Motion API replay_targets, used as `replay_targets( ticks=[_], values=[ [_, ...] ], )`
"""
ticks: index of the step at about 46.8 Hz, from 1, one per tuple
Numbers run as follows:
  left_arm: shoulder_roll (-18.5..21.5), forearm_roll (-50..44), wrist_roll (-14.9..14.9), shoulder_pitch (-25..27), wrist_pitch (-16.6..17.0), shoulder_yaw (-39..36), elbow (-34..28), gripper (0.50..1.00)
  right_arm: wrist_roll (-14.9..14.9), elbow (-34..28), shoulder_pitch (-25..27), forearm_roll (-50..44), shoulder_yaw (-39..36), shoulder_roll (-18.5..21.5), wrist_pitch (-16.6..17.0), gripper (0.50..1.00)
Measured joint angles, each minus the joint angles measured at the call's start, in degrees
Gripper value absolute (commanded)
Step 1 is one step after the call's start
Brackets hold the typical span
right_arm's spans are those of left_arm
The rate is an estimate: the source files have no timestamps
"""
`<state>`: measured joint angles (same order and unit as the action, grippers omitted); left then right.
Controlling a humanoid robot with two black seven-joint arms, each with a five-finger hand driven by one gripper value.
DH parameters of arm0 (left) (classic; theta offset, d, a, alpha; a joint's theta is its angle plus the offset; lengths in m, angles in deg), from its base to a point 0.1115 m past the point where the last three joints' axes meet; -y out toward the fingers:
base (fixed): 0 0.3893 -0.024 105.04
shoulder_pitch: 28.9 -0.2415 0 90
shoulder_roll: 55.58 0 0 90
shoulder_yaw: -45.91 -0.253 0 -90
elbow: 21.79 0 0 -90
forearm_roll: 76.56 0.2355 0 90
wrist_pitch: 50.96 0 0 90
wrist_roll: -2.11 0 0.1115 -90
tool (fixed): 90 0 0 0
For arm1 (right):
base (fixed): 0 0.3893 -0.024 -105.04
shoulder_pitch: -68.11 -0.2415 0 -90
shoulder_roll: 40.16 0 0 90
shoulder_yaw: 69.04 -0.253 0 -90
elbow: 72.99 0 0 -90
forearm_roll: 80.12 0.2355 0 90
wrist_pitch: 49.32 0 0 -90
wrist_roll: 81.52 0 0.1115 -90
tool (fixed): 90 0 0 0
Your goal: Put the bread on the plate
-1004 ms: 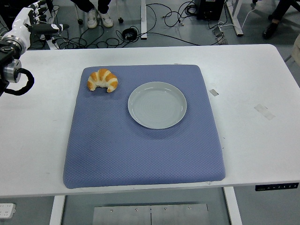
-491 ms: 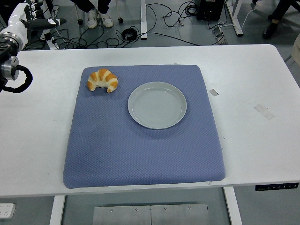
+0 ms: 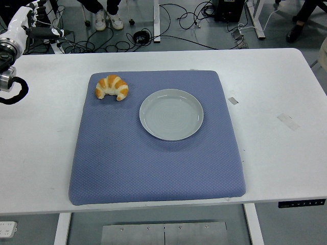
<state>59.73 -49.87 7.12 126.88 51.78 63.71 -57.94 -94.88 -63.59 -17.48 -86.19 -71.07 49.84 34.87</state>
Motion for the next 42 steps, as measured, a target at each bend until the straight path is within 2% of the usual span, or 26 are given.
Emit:
replay_targets(
  ticks=[15, 22, 28, 34, 42],
  values=[
    [-1.02, 2.26, -2.68, 1.81, 0.12, -7.58, -0.54, 0.961, 0.0, 0.0, -0.01, 0.0, 0.0, 0.0, 0.0, 1.0],
    [-0.91, 7.38, -3.92, 2.0, 0.12, -7.71, -5.03, 0.961, -0.01, 0.0, 0.0, 0.0, 0.0, 0.0, 0.0, 1.0],
    [-0.96, 10.6, -7.18, 2.14, 0.25, -7.7, -8.87, 0.961, -0.01, 0.0, -0.01, 0.0, 0.0, 0.0, 0.0, 1.0],
    [-1.04, 15.69, -8.89, 2.13, 0.66, -7.7, -12.48, 0.961, -0.01, 0.0, -0.01, 0.0, 0.0, 0.0, 0.0, 1.0],
    [-1.0, 19.43, -10.11, 1.89, 0.89, -7.7, -13.2, 0.961, 0.0, 0.0, -0.01, 0.0, 0.0, 0.0, 0.0, 1.0]
  ],
)
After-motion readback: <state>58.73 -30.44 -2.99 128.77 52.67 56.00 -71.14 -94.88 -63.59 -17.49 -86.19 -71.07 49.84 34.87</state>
